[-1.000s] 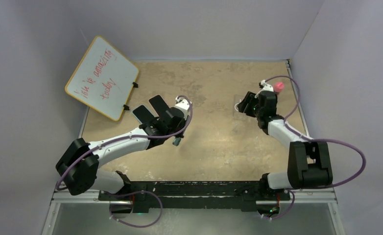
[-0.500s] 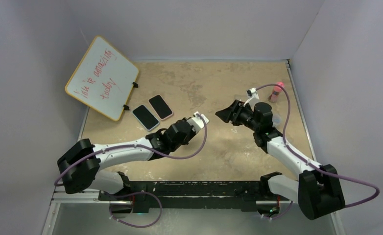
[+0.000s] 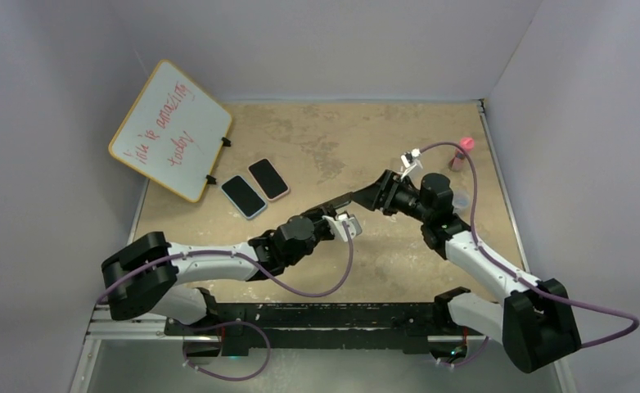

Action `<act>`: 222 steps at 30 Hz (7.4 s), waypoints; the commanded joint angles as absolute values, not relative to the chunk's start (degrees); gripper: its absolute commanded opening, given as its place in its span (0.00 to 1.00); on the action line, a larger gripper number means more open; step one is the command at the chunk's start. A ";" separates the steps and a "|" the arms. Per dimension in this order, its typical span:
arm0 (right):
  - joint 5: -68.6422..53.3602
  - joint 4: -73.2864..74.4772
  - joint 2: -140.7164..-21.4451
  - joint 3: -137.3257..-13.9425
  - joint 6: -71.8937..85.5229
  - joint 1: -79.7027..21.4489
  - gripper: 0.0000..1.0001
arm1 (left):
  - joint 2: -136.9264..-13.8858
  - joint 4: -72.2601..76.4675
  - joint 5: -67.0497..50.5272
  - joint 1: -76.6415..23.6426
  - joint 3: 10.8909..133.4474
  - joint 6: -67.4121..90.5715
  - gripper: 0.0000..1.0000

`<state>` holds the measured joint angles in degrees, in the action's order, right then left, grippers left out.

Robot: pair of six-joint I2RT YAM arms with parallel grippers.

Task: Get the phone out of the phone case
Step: Place the phone case at the center of the board, then place the phone at the center of the board, then pick up the phone at the center of the board.

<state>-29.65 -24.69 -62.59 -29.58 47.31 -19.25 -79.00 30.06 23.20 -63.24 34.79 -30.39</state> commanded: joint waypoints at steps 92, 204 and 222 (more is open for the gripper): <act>-21.16 -36.91 -110.10 -48.51 46.14 -13.28 0.40 | -62.02 -19.28 15.28 -20.30 53.03 16.84 1.00; 20.60 -28.83 -26.21 -10.76 28.70 -28.50 0.99 | -96.62 -14.48 18.58 -13.36 49.40 53.83 0.70; -11.01 -35.93 -53.56 -19.95 24.64 -28.84 0.91 | -73.94 17.17 -5.31 -13.44 24.09 61.22 0.25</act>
